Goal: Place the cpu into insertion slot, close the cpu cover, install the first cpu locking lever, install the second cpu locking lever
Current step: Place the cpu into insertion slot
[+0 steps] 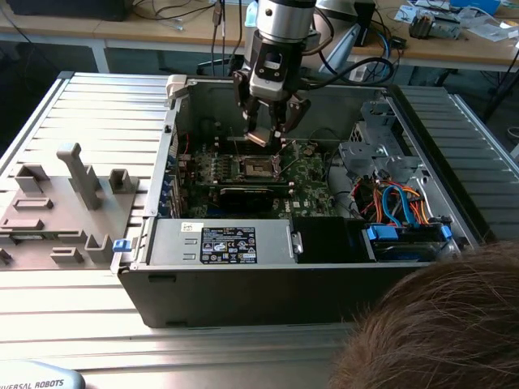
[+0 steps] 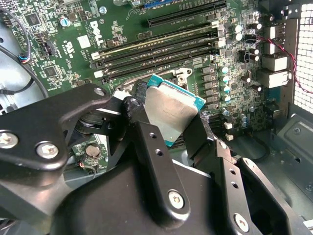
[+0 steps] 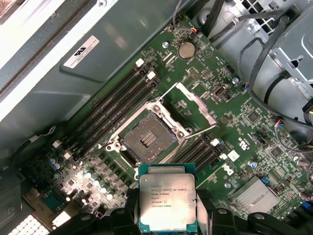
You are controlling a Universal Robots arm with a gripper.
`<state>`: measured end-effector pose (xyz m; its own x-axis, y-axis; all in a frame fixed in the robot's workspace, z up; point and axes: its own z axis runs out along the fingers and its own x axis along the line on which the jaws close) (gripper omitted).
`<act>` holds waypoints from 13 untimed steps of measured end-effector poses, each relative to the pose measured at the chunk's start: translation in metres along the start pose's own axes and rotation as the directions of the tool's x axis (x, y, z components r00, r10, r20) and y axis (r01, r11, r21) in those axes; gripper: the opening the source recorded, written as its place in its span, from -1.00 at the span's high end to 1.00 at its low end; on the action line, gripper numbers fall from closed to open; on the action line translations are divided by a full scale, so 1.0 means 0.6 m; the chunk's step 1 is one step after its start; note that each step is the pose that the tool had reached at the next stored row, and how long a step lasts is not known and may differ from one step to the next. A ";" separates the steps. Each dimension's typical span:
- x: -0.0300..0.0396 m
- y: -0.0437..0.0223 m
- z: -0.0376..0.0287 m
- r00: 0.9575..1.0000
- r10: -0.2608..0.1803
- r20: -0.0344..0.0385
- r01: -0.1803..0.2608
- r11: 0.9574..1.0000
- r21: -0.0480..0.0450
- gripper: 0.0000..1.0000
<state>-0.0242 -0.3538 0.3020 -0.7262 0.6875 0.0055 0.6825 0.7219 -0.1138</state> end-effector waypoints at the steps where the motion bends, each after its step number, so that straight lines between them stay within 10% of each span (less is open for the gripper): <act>1: 0.000 0.000 0.002 1.000 0.005 -0.001 -0.005 1.000 0.000 -0.09; 13: 0.000 0.000 0.003 1.000 0.021 -0.002 -0.021 1.000 0.000 -0.09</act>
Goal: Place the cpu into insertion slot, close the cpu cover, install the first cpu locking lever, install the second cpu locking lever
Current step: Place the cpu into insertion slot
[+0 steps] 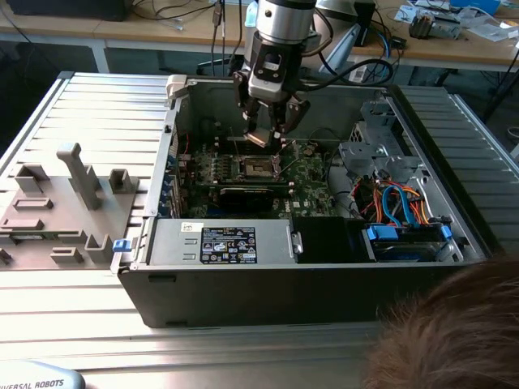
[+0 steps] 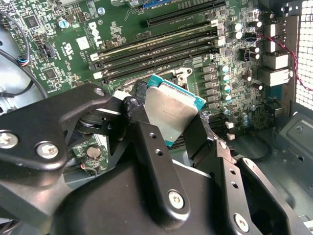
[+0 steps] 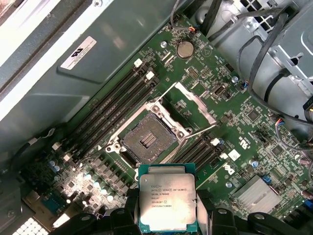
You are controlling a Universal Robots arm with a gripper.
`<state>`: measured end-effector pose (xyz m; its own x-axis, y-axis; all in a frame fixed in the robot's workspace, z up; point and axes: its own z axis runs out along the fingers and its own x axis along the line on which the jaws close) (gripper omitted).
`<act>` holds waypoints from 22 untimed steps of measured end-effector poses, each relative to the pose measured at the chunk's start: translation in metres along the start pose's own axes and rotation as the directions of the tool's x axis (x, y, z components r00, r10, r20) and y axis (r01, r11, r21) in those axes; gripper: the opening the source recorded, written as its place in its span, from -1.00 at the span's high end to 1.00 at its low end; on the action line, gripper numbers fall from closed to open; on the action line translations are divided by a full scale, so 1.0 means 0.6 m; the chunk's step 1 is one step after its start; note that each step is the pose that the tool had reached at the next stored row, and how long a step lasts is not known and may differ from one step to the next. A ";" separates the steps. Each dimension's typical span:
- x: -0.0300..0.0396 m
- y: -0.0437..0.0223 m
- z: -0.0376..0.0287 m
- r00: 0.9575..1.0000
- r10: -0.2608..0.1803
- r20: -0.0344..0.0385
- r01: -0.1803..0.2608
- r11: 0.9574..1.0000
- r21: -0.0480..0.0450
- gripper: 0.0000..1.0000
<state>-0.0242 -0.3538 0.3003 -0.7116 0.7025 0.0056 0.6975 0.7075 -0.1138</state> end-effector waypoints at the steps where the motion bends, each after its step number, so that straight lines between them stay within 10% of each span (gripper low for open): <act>1: 0.000 0.000 0.000 1.000 0.002 0.000 -0.002 1.000 0.000 -0.09; 22: 0.000 0.000 0.002 0.998 0.059 -0.011 -0.059 0.998 -0.004 -0.09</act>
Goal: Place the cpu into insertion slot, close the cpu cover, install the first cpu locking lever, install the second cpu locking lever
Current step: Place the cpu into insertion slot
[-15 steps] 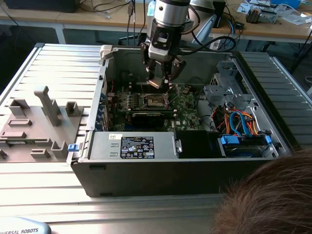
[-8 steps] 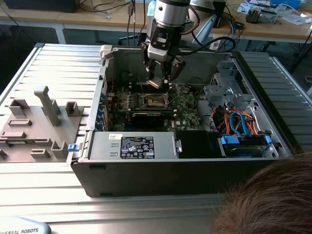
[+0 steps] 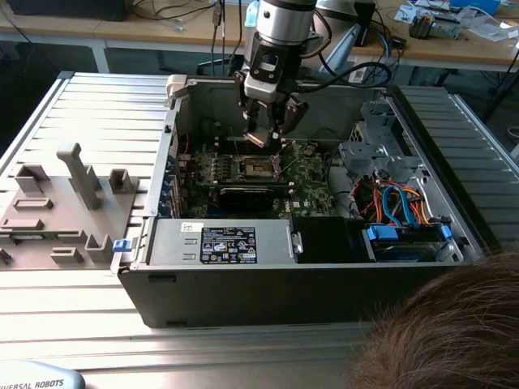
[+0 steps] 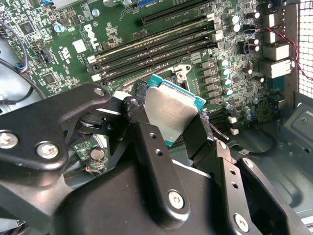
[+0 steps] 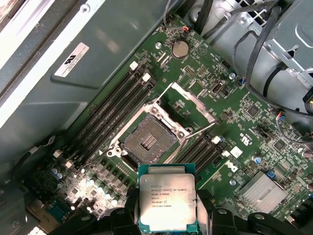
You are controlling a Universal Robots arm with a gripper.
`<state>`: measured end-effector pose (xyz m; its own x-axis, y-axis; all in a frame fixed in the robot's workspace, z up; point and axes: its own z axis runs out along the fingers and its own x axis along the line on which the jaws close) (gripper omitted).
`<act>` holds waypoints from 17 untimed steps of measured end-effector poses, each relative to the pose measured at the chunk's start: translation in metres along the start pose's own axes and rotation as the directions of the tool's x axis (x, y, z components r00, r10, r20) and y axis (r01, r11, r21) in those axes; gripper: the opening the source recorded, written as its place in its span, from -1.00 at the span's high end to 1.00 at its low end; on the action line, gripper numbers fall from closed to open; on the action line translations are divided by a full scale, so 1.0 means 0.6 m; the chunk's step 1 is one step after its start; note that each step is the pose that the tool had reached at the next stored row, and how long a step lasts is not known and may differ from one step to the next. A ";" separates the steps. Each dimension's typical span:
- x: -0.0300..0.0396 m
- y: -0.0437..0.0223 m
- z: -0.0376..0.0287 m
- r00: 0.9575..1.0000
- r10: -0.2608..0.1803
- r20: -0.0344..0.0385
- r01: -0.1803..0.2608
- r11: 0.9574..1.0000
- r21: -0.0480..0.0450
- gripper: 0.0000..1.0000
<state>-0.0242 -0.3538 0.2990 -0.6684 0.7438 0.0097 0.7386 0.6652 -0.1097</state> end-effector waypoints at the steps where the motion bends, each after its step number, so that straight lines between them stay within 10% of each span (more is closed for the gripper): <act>1: 0.000 0.000 0.000 1.000 0.002 0.000 -0.002 1.000 0.000 -0.09; 17: 0.000 0.000 0.002 1.000 0.029 -0.003 -0.029 1.000 0.000 -0.09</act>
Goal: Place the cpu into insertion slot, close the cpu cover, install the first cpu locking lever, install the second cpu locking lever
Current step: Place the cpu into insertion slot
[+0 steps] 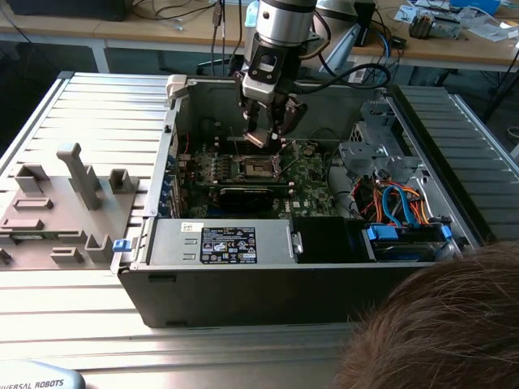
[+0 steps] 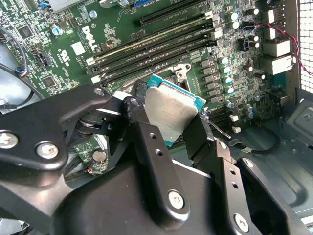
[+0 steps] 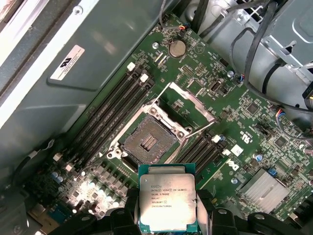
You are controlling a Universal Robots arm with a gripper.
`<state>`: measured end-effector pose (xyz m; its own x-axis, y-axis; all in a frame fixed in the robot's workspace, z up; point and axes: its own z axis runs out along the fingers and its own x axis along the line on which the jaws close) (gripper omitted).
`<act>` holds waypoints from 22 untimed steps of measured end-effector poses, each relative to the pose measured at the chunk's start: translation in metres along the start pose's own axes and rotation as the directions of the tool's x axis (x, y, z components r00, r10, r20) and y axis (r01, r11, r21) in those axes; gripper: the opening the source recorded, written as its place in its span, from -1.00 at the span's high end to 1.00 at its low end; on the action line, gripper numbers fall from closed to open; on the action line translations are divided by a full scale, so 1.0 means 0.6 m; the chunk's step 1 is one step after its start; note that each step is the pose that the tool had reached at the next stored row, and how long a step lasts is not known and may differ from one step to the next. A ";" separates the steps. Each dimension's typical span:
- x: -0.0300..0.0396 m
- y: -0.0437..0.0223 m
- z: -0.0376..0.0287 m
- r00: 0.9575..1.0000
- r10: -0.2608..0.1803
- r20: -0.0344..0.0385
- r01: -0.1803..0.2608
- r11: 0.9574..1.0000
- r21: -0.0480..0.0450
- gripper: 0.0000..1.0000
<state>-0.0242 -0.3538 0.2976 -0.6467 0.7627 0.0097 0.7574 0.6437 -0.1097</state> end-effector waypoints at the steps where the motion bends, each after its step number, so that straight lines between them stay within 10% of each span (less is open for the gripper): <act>1: 0.000 0.000 0.000 1.000 0.001 0.000 -0.001 1.000 0.000 -0.09; 22: 0.000 0.000 0.002 1.000 0.016 -0.002 -0.016 1.000 0.000 -0.09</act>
<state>-0.0242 -0.3538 0.2964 -0.6341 0.7732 0.0098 0.7679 0.6311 -0.1097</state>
